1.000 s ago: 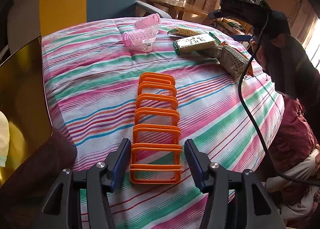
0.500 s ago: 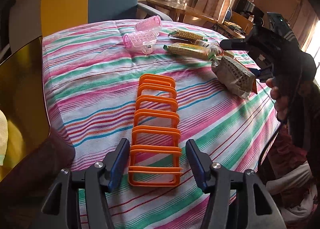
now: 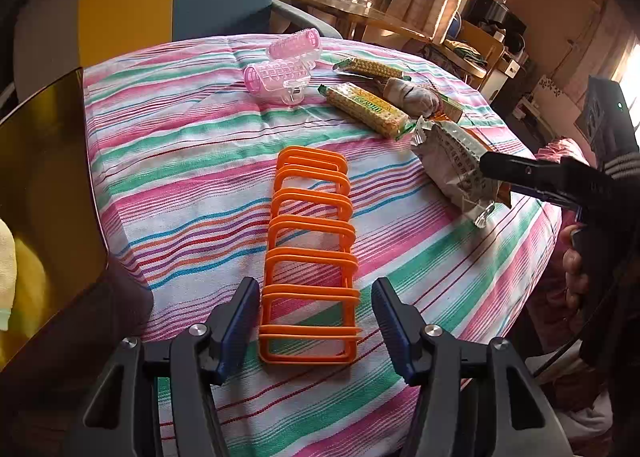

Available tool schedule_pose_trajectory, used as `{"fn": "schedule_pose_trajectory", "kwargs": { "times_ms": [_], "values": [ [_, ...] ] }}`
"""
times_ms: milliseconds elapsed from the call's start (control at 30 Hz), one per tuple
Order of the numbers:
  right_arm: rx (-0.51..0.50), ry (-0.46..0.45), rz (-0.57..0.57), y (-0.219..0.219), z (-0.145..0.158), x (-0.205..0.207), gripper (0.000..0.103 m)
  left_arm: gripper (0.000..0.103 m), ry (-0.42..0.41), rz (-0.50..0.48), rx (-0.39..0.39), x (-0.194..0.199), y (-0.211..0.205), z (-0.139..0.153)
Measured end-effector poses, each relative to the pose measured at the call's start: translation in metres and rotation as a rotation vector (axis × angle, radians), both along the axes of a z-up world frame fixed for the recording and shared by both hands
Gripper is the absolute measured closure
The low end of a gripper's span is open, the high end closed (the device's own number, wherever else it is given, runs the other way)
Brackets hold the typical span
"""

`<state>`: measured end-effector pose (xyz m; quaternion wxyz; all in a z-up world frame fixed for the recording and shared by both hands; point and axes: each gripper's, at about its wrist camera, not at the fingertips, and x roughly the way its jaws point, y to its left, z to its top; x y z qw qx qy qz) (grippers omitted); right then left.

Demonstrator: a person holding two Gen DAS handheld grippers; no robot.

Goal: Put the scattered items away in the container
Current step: 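Lift the orange rack with the left tool while the right tool grasps the orange-white snack bag, then carry the orange rack and snack bag over the gold tray with both tools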

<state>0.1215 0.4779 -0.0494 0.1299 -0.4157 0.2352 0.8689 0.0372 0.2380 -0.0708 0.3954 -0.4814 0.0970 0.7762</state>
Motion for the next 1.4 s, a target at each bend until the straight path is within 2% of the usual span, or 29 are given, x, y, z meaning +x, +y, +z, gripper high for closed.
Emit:
{"fn": "schedule_pose_trajectory", "kwargs": {
  "times_ms": [167, 500, 567, 633, 700, 833, 1000, 1100, 1400],
  "values": [
    [0.092, 0.005, 0.028, -0.013, 0.010, -0.008, 0.000, 0.044, 0.031, 0.007, -0.009, -0.003, 0.003, 0.007],
    [0.178, -0.056, 0.061, -0.022, -0.006, -0.033, 0.001, 0.043, 0.072, -0.035, -0.068, -0.012, 0.027, 0.002],
    [0.195, -0.069, 0.067, -0.024, -0.009, -0.038, 0.006, 0.043, 0.085, -0.037, -0.086, -0.014, 0.032, -0.002],
    [0.213, -0.085, 0.066, -0.023, -0.014, -0.041, 0.025, 0.044, 0.099, -0.038, -0.100, -0.015, 0.037, -0.006],
    [0.216, -0.095, 0.056, -0.021, -0.018, -0.040, 0.033, 0.044, 0.109, -0.039, -0.106, -0.015, 0.038, -0.007],
    [0.217, -0.094, 0.056, -0.022, -0.026, -0.035, 0.035, 0.043, 0.132, -0.041, -0.099, -0.012, 0.037, -0.009],
    [0.217, -0.091, 0.038, -0.023, -0.031, -0.031, 0.038, 0.044, 0.112, -0.008, -0.078, -0.015, 0.035, -0.009],
    [0.212, -0.092, 0.030, -0.025, -0.030, -0.029, 0.039, 0.052, 0.104, 0.014, -0.072, -0.017, 0.031, -0.007],
    [0.191, -0.089, 0.007, -0.030, -0.029, -0.022, 0.039, 0.052, 0.097, 0.017, -0.051, -0.003, 0.014, -0.004]
  ]
}}
